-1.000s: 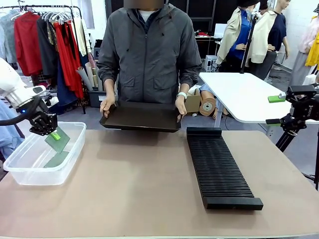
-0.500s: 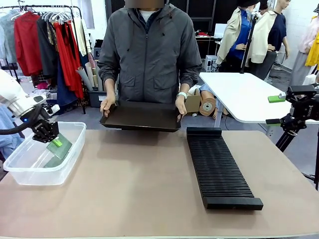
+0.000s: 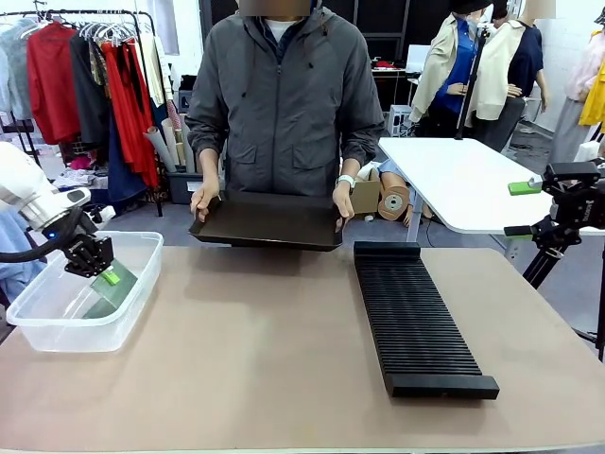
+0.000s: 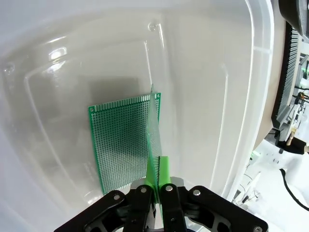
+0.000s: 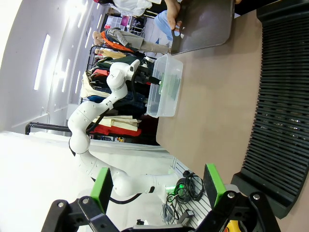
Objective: Sort PCBs into racks and boxes based on the side picked up.
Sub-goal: If the short side of the Blank PCB is picked up, insert it into the PCB Rack ; if the long side is picked up, place it in the Organizing box.
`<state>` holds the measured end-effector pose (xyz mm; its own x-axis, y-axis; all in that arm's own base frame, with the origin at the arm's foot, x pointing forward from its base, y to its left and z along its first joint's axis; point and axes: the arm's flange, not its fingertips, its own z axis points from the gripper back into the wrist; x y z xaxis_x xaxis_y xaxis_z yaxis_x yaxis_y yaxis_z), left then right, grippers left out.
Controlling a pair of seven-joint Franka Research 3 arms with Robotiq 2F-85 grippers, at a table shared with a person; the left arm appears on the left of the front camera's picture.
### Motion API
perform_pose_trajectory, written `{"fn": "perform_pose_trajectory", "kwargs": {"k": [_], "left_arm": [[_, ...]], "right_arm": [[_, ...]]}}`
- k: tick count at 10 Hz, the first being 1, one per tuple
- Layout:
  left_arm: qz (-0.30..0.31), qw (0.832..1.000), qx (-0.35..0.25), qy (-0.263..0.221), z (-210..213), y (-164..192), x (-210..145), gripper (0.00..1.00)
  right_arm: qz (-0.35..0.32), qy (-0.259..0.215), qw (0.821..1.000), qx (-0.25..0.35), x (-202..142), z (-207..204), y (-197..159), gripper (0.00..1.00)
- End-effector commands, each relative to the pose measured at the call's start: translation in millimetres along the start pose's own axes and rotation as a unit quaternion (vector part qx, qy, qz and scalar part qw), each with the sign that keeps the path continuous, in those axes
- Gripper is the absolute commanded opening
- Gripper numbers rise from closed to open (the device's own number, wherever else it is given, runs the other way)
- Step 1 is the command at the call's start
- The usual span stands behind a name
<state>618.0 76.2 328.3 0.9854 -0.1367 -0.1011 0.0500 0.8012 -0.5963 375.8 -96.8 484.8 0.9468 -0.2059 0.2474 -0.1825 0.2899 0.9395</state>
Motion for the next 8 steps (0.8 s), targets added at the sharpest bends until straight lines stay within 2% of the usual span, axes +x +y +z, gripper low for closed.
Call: {"fn": "perform_pose_trajectory", "kwargs": {"k": [1, 3, 4, 8], "left_arm": [[-0.008, 1.0, -0.007, -0.009, 1, -1, 3, 0.05], [-0.006, 1.0, 0.0, -0.01, -2, -3, 4, 0.15], [-0.001, 1.0, 0.004, -0.014, -1, -3, 4, 0.25], [0.015, 0.999, 0.039, -0.027, 20, -18, -3, 0.82]], "right_arm": [[0.002, -0.009, 1.0, 0.006, -1, -1, 2, 1.0], [0.002, -0.009, 1.0, 0.006, -1, -1, 2, 1.0], [0.002, -0.009, 1.0, 0.006, -1, -1, 2, 1.0], [0.002, -0.009, 1.0, 0.006, -1, -1, 2, 1.0]]}}
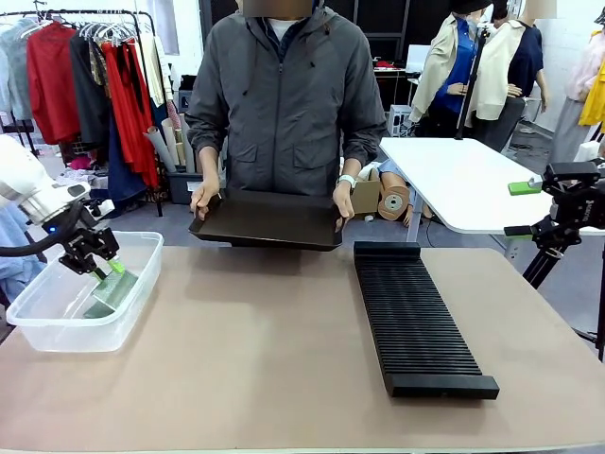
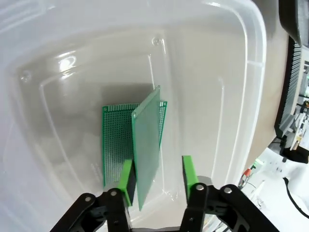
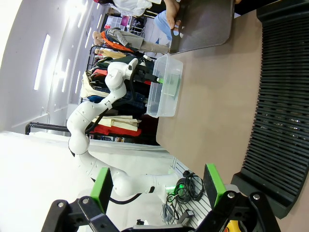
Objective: Sort PCBs into racks and boxes based on the side picked up.
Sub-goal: If the short side of the Blank PCB is picked up, insert it into the PCB Rack ; if the long side is picked up, place it in the Organizing box.
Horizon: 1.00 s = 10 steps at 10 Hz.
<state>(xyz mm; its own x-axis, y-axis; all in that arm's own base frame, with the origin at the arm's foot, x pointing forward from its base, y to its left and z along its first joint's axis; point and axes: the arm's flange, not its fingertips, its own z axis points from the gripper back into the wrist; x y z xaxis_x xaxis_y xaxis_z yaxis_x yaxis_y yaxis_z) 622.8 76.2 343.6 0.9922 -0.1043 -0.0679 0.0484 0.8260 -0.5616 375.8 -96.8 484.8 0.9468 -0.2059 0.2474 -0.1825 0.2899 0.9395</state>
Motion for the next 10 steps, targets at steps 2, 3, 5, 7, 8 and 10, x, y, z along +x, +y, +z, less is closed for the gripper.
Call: {"fn": "perform_pose_trajectory", "kwargs": {"k": [2, 3, 5, 7, 8, 10], "left_arm": [[0.021, 0.998, 0.051, -0.01, 20, -24, -11, 1.0], [0.023, 0.998, 0.06, -0.012, 24, -29, -13, 1.0], [0.02, 0.997, 0.065, -0.022, 24, -31, -13, 1.0], [0.014, 0.997, 0.066, -0.024, 25, -32, -13, 1.0], [0.014, 0.997, 0.066, -0.023, 25, -33, -13, 1.0], [0.012, 0.998, 0.063, -0.02, 23, -32, -12, 1.0]], "right_arm": [[0.002, -0.009, 1.0, 0.006, -1, -1, 2, 1.0], [0.002, -0.009, 1.0, 0.006, -1, -1, 2, 1.0], [0.002, -0.009, 1.0, 0.006, -1, -1, 2, 1.0], [0.002, -0.009, 1.0, 0.006, -1, -1, 2, 1.0], [0.002, -0.009, 1.0, 0.006, -1, -1, 2, 1.0], [0.002, -0.009, 1.0, 0.006, -1, -1, 2, 1.0]]}}
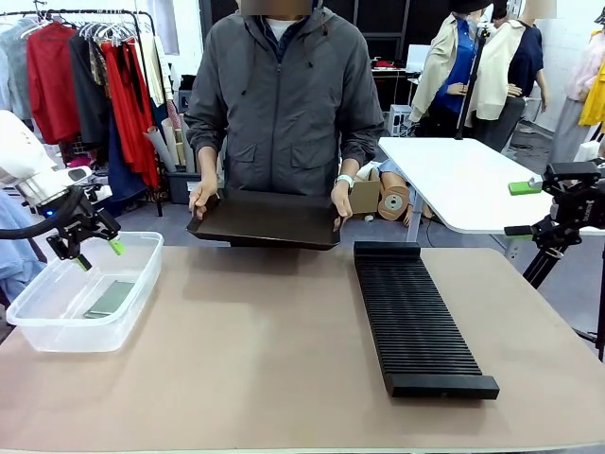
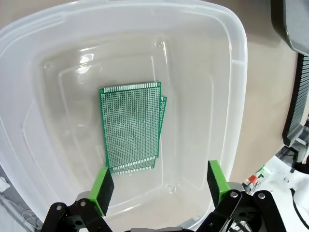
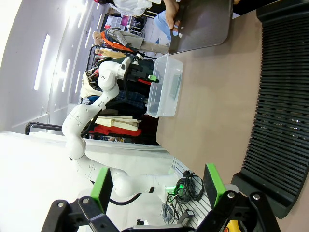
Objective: Sort PCBs into racks and boxes based on the side picked up.
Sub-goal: If the short side of the Blank PCB is picked up, insert it into the PCB Rack ; if the long side is picked up, place it in the Organizing box.
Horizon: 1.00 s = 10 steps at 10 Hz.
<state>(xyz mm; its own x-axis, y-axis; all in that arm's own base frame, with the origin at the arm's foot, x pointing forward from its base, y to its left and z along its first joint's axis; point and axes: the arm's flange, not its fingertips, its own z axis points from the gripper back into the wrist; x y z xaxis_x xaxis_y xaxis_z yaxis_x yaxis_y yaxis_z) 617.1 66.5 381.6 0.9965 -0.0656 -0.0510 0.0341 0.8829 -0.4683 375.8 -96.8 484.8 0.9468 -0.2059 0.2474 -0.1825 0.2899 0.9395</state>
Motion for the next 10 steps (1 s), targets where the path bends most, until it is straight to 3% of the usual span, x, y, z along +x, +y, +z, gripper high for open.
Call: {"fn": "perform_pose_trajectory", "kwargs": {"k": [1, 3, 6, 7, 10], "left_arm": [[0.0, 1.0, 0.007, -0.001, -3, -3, -4, 1.0], [-0.001, 1.0, 0.003, -0.001, -3, -2, -3, 1.0], [-0.024, 0.997, -0.076, -0.013, 13, 2, -6, 1.0], [-0.048, 0.993, -0.111, -0.013, 28, -2, -13, 1.0], [-0.102, 0.963, -0.238, -0.079, 57, -6, -34, 1.0]], "right_arm": [[0.002, -0.009, 1.0, 0.006, -1, -1, 2, 1.0], [0.002, -0.009, 1.0, 0.006, -1, -1, 2, 1.0], [0.002, -0.009, 1.0, 0.006, -1, -1, 2, 1.0], [0.002, -0.009, 1.0, 0.006, -1, -1, 2, 1.0], [0.002, -0.009, 1.0, 0.006, -1, -1, 2, 1.0]]}}
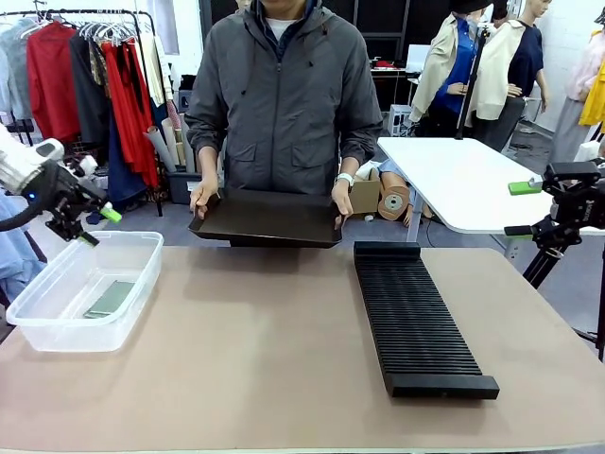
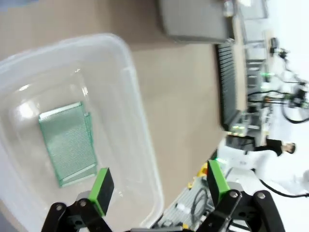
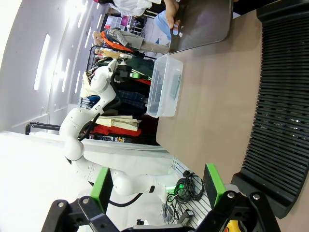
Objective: Sort PCBs into racks and boxes based on the side picked up.
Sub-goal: If the short side of the Blank PCB is picked up, insert it into the PCB Rack ; if the long side is picked up, place it in the Organizing box.
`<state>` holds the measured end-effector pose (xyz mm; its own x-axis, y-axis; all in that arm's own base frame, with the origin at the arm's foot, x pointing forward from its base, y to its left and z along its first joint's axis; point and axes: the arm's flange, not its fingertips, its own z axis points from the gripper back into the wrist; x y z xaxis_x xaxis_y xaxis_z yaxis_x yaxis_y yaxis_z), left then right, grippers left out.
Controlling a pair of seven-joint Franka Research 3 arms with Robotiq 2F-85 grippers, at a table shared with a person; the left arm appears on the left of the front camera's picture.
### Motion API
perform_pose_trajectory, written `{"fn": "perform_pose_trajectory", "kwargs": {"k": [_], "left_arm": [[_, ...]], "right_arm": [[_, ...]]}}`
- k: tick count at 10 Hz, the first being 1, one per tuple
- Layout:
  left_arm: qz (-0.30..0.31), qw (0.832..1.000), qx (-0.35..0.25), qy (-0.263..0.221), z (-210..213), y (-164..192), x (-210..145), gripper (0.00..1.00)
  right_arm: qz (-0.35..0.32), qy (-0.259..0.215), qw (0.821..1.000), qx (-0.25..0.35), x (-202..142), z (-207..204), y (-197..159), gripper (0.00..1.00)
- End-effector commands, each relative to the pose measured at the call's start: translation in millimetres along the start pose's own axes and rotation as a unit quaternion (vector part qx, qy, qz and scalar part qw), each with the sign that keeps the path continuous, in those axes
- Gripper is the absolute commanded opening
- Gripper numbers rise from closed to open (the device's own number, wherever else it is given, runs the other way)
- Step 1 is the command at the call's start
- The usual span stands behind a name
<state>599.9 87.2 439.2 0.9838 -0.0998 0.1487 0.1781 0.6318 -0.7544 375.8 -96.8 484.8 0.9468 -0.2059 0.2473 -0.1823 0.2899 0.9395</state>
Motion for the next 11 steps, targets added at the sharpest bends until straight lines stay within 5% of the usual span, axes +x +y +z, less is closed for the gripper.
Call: {"fn": "perform_pose_trajectory", "kwargs": {"k": [1, 5, 11], "left_arm": [[-0.056, 0.991, -0.116, -0.028, 9, -2, -17, 1.0], [-0.12, 0.952, -0.278, -0.05, 7, -9, -28, 1.0], [-0.116, 0.952, -0.28, -0.05, 1, -11, -29, 1.0]], "right_arm": [[0.002, -0.009, 1.0, 0.006, -1, -1, 2, 1.0], [0.002, -0.009, 1.0, 0.006, -1, -1, 2, 1.0], [0.002, -0.009, 1.0, 0.006, -1, -1, 2, 1.0]]}}
